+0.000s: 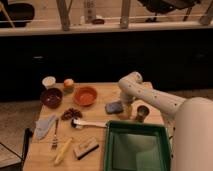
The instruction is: Wipe red bowl with sponge
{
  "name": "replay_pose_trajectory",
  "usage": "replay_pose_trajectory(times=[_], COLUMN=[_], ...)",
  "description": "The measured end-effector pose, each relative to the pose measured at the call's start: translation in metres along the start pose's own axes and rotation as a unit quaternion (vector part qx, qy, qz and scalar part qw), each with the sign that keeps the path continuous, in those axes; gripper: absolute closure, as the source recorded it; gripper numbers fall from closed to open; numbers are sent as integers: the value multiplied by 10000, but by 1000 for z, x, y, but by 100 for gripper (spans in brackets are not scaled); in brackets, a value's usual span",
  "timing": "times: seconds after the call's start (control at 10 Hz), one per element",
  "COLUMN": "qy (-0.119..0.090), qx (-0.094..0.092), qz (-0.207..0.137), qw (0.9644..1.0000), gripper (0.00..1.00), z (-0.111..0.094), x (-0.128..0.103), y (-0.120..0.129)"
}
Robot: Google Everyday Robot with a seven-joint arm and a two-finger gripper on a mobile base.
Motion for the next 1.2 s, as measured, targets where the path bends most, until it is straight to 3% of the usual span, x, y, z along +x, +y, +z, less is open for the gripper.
replay_pose_trajectory(times=[0.8,1.2], qy=[-261,-376], qx=[31,57], qz=[-602,-912], qw=[9978,9951], gripper=[20,20], z=[-8,-8], x=[-32,-51], y=[-12,-12])
